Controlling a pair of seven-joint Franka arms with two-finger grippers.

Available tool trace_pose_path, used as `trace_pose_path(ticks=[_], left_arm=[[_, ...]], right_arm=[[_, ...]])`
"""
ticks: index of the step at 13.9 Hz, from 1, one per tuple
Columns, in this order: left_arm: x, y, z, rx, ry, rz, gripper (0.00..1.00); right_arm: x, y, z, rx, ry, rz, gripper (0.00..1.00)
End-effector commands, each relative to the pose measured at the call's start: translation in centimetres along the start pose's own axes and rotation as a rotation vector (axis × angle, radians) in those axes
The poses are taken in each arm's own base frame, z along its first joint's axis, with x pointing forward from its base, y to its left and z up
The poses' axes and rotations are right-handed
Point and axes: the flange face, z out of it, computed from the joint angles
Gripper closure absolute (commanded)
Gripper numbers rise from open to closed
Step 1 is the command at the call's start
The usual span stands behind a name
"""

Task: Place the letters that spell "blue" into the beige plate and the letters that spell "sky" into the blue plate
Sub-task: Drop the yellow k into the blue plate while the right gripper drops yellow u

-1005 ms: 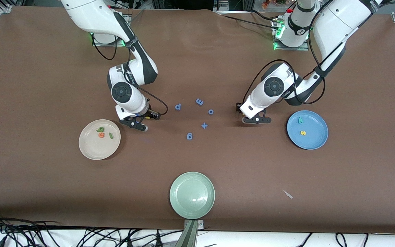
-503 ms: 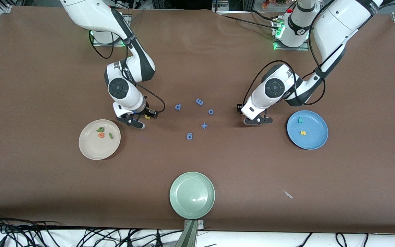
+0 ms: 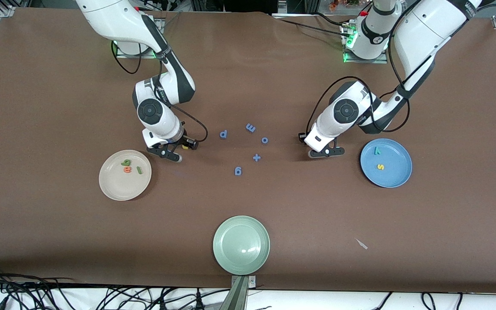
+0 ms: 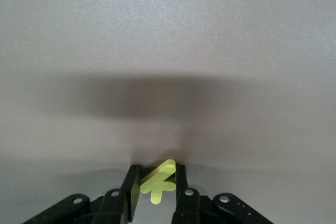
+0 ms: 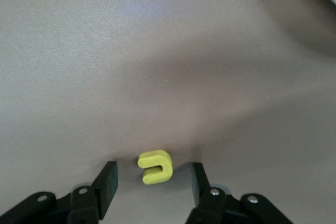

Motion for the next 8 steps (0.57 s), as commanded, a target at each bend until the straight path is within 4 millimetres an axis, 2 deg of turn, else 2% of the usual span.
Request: trace_pose_path(ticks=[1, 4, 6, 8], left_arm=[[0.6, -0.4, -0.1, 0.011, 0.016, -0.023, 0.76], [1.2, -1.0, -1.0, 0.015, 0.030, -0.037, 0.77], [2.4, -2.0, -2.8, 0.032, 0.037, -0.065, 0.77], [4.3, -2.7, -5.3, 0.052, 0.036, -0.111, 0.76]], right_arm=[[0.0, 0.2, 0.1, -0.008, 0.033, -0.035, 0.46], [0.0, 0.2, 0.1, -0.007, 0.035, -0.035, 0.59], [0.0, 0.2, 0.0, -0.007, 0.035, -0.036, 0.76], [0.3, 0.0, -0.9, 0.000, 0.041, -0.042, 0.89]])
